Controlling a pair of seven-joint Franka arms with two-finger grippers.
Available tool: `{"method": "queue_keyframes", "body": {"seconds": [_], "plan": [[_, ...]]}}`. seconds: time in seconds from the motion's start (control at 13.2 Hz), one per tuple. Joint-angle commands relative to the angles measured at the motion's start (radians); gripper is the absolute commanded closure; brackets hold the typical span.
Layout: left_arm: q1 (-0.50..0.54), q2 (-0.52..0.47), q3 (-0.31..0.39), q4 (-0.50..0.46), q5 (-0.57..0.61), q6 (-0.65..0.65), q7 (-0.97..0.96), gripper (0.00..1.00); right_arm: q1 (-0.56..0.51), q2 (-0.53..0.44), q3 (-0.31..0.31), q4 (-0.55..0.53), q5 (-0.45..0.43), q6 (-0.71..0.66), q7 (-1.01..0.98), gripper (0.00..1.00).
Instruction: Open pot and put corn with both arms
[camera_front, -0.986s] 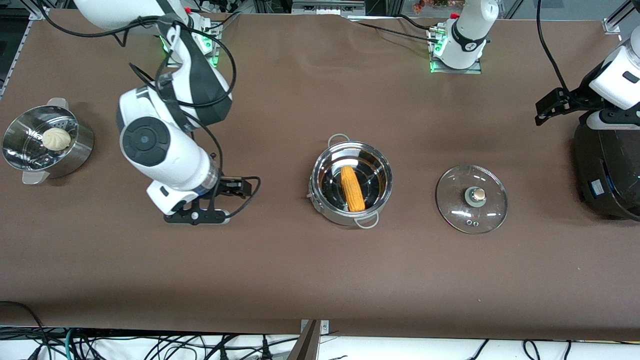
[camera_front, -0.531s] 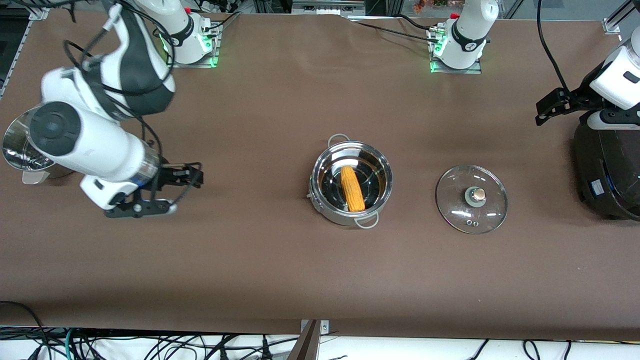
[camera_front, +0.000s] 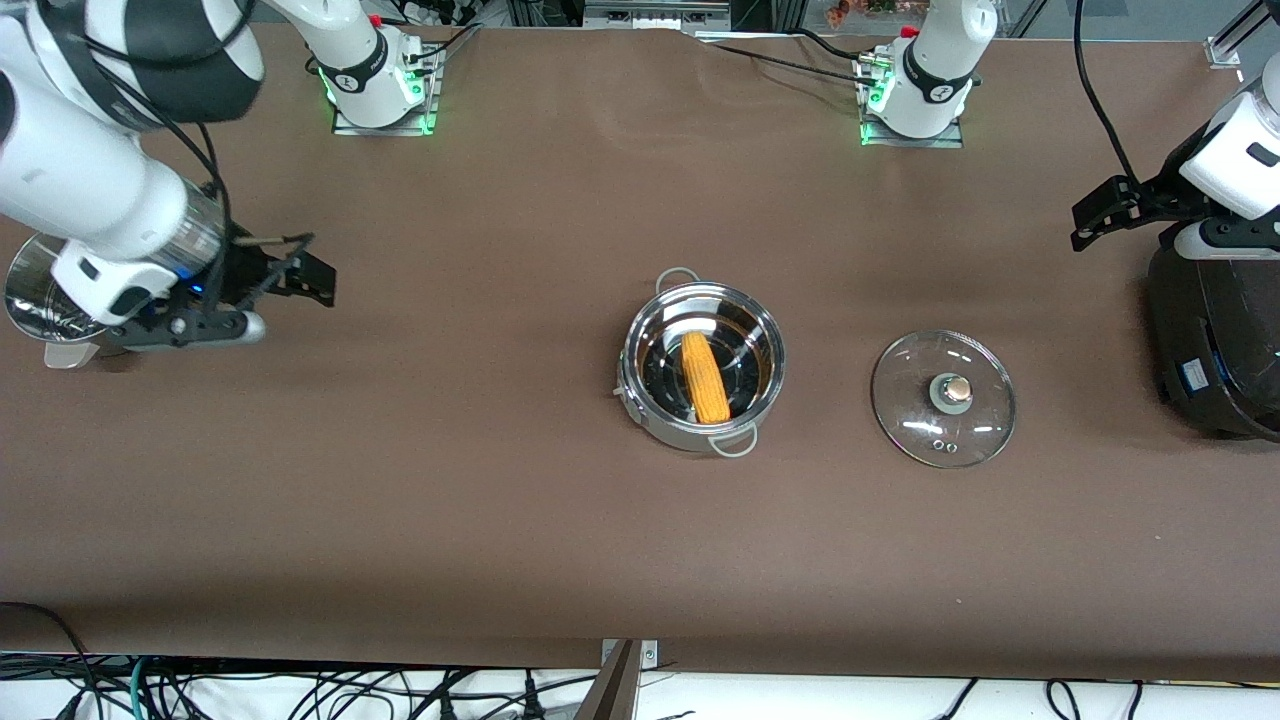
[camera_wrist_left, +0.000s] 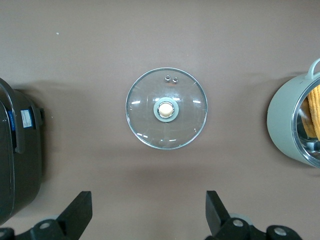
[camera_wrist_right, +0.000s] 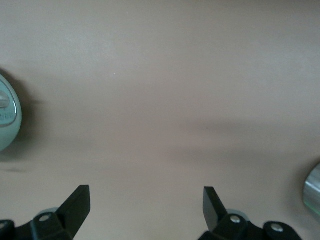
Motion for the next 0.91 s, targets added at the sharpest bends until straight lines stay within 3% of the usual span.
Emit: {"method": "queue_keyframes", "body": {"seconds": [0.0,0.38,0.83], "plan": [[0.007,-0.008,0.001,-0.005,-0.026,-0.006,0.022,0.0,-0.071,-0.083,0.015,-0.072,0.013,-0.011,-0.07,0.0],[0.007,-0.008,0.002,-0.005,-0.026,-0.006,0.022,0.0,-0.129,-0.222,0.054,-0.139,0.006,-0.056,-0.096,0.0],[0.007,-0.008,0.002,-0.005,-0.027,-0.006,0.022,0.0,-0.128,-0.229,0.046,-0.133,0.006,-0.057,-0.096,0.0]]}}
